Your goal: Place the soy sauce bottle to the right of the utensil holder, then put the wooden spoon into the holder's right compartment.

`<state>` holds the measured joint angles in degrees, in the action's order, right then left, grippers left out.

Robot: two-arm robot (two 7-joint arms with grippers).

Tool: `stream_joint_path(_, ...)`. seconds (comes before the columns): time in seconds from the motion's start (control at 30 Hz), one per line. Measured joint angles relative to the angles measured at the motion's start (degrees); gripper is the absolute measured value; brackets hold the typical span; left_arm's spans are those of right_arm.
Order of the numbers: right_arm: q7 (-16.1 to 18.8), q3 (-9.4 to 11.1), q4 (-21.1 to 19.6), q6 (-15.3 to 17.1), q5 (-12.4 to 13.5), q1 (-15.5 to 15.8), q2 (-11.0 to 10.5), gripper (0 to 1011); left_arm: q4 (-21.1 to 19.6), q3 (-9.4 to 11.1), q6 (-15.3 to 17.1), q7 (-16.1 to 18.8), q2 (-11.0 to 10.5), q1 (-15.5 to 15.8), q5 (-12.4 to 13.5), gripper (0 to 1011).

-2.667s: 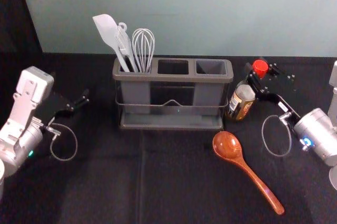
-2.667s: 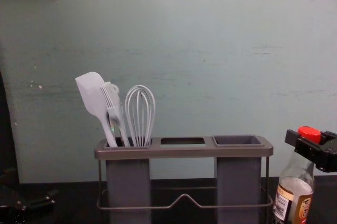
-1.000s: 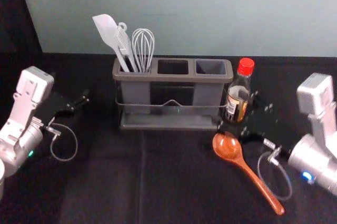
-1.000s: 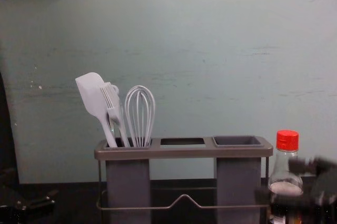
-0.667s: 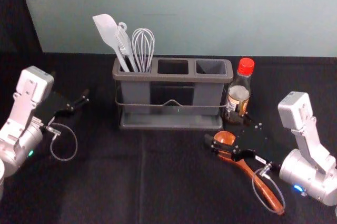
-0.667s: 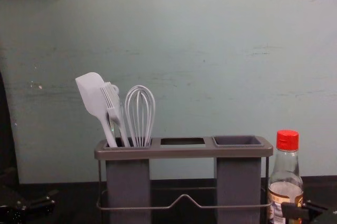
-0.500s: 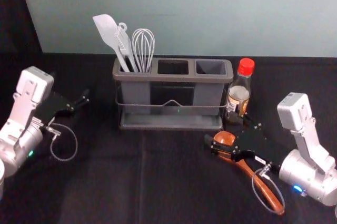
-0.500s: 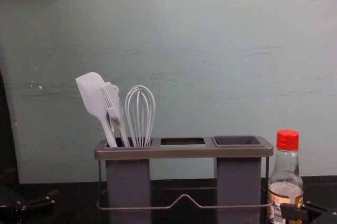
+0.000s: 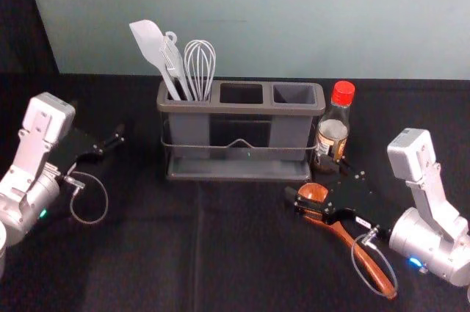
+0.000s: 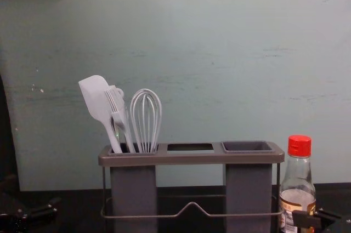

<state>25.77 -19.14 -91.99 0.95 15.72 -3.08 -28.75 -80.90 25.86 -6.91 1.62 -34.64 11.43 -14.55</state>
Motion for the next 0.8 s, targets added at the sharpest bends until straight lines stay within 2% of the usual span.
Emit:
stream_joint_path(0.3, 0.0, 0.0, -0.1, 0.1, 0.0, 0.0, 0.0, 1003, 0.0, 0.0, 0.0, 0.0, 0.0, 0.0, 0.0, 1005)
stream_joint_path(0.4, -0.1, -0.3, -0.2, 1.7, -0.2, -0.2, -0.2, 1002, 0.0, 0.0, 0.0, 0.0, 0.0, 0.0, 0.0, 1005)
stream_joint_path(0.63, -1.7, -0.6, -3.3, 9.0, -0.9, -0.2, -1.2, 1002, 0.0, 0.0, 0.0, 0.0, 0.0, 0.0, 0.0, 1005)
stream_joint_path(0.67, -2.3, -0.6, -4.3, 11.7, -0.9, -0.2, -1.4, 1002, 0.0, 0.0, 0.0, 0.0, 0.0, 0.0, 0.0, 1005)
stream_joint_path(0.73, -2.9, -0.6, -5.4, 14.4, -0.9, -0.2, -1.4, 1002, 0.0, 0.0, 0.0, 0.0, 0.0, 0.0, 0.0, 1005)
stream_joint_path(0.8, -4.0, -0.4, -6.7, 18.7, -0.8, -0.2, -1.4, 1002, 0.0, 0.0, 0.0, 0.0, 0.0, 0.0, 0.0, 1005)
